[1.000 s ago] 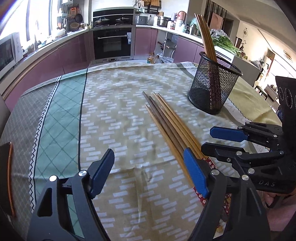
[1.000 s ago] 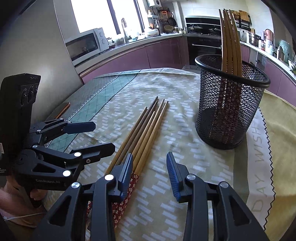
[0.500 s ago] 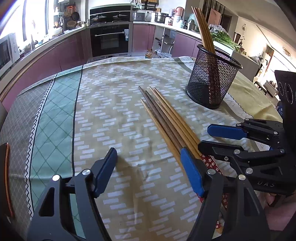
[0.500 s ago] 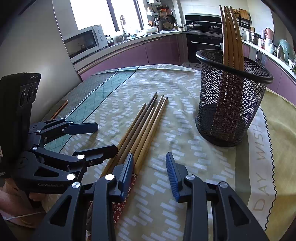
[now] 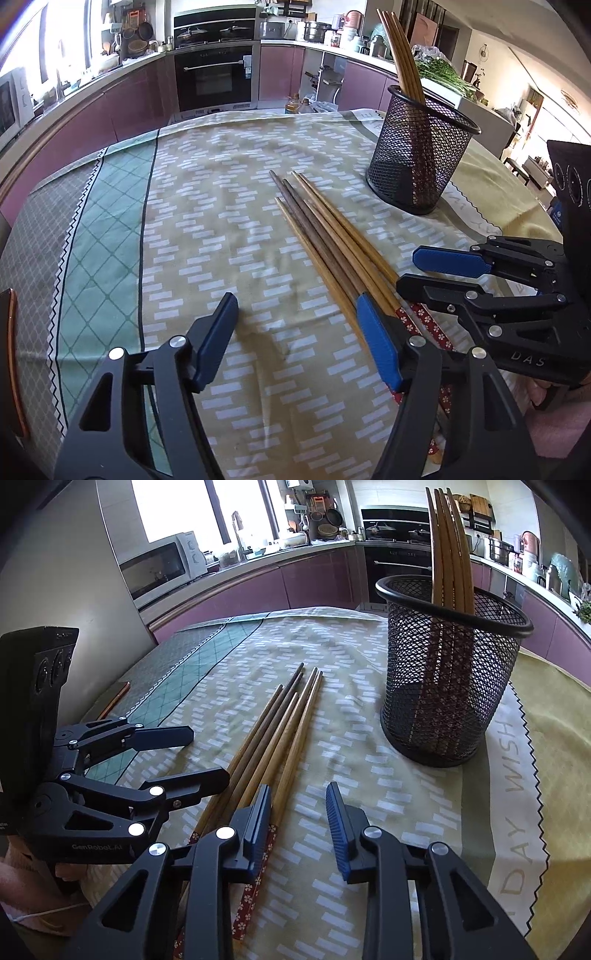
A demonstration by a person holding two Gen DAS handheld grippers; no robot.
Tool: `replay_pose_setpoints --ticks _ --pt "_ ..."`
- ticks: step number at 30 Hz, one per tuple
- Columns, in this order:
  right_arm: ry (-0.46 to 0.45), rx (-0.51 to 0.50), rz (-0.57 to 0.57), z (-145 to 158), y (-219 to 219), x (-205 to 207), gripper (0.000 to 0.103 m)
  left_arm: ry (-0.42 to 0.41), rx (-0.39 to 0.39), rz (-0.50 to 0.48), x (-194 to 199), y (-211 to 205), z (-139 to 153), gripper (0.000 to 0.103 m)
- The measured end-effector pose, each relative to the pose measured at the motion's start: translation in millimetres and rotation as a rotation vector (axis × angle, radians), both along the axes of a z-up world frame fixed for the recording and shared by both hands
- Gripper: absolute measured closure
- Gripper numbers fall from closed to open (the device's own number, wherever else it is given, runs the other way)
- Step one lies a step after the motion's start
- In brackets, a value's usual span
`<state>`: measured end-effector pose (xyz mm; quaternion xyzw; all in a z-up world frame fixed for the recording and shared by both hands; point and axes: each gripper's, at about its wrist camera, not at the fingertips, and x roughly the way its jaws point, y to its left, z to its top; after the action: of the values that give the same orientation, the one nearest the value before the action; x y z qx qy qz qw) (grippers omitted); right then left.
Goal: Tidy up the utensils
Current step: 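Move both open tools back down to the remaining chopsticks on the cloth, then close the right tool on one chopstick while the left tool grasps another chopstick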
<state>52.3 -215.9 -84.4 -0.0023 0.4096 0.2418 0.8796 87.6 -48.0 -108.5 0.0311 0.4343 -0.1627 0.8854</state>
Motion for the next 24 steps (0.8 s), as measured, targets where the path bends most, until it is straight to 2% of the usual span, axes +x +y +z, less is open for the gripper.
replay_pose_setpoints --ticks 8,17,24 --pt "0.003 -0.005 -0.002 0 0 2 0.075 -0.005 0.020 -0.004 2 -1 -1 0.053" --pt "0.004 -0.031 0.002 0 8 8 0.076 0.004 0.032 -0.004 9 3 0 0.066" --pt "0.005 -0.057 0.000 1 15 18 0.080 0.000 0.042 -0.002 14 2 -1 0.072"
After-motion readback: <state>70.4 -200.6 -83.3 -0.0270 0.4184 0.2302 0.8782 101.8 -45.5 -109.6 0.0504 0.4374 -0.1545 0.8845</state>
